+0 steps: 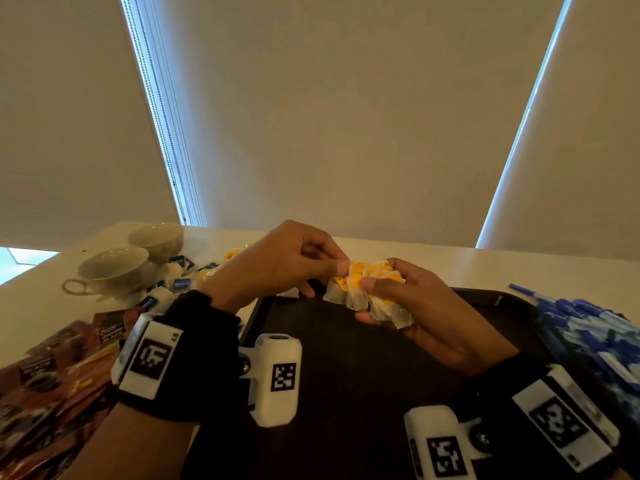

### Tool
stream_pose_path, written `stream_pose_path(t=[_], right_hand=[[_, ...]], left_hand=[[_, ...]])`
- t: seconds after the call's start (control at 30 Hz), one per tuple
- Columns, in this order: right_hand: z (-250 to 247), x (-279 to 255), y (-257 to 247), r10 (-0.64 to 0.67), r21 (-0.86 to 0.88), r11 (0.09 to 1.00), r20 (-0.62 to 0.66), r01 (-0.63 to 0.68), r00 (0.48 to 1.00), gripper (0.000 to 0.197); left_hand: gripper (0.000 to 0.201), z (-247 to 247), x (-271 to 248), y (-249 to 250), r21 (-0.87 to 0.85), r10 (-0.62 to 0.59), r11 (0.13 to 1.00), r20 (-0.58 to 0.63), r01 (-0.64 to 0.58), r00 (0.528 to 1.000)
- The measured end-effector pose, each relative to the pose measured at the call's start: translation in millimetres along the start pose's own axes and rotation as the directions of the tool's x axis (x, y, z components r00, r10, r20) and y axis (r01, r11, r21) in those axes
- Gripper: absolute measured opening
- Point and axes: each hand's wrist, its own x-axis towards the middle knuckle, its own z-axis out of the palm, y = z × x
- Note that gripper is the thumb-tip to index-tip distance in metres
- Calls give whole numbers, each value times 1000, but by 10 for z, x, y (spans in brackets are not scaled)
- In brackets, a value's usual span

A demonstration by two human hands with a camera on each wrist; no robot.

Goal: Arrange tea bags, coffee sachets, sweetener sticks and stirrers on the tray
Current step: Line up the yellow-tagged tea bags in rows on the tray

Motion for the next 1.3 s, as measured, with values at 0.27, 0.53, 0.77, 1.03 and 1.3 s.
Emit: stream_pose_path(t=[0.27,0.53,0.77,1.03,1.3], right_hand=[[9,-5,-11,-2,32,999,-19,2,1000,24],[-41,7,-26,-13,83,996,-87,20,996,25],[-53,12,-19,-21,78,997,-96,29,995,22],[-90,26,-42,-32,83,996,-106,41,994,28],[-153,-23,-129,-62,116,990,-115,76,991,24]], left_hand=[[5,-16,-13,-18,-1,-49,999,32,49,998],[6,-107,4,-49,19,-61,998,-50,62,997],[9,-122,1,-81,57,-64,996,-59,67,996],[11,-213,-19,-139,43,-113,991,-197,124,974],[12,-313,117,-277,254,-378,890,-53,378,924]])
